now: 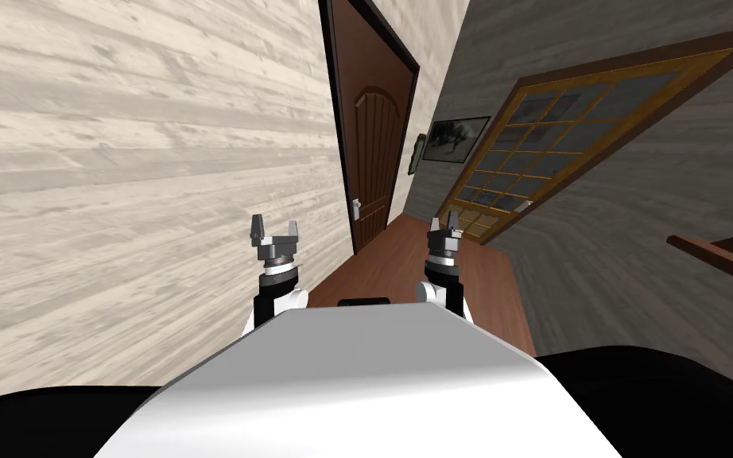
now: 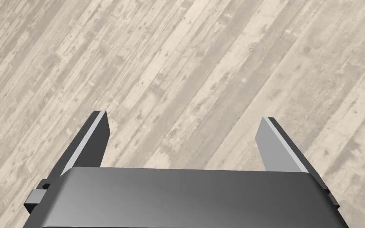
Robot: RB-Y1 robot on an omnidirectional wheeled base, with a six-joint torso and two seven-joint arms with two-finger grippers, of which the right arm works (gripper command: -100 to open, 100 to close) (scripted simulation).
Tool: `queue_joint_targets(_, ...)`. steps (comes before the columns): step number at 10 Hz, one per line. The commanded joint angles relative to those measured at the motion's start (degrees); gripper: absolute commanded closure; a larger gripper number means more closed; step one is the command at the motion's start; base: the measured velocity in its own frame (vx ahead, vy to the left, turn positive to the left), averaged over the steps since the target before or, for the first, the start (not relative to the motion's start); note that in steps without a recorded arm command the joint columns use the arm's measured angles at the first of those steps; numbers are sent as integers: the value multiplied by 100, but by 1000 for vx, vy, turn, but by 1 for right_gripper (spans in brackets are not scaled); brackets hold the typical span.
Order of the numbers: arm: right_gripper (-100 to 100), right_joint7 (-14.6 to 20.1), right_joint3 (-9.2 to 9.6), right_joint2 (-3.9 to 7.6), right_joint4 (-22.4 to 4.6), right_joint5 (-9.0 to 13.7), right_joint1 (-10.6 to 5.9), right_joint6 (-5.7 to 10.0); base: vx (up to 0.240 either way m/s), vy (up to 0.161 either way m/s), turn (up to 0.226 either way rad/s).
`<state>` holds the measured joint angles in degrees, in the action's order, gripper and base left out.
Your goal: Pull the door open
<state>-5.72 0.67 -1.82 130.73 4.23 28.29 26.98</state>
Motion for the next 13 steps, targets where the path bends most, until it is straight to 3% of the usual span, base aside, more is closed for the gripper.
queue_joint_targets(1, -100, -189, 46, 110, -178, -162, -45, -6, 171, 66, 80)
queue_joint_targets(13, -100, -1548, 374, 713, -1448, -1326, -366, -48, 146, -32, 115)
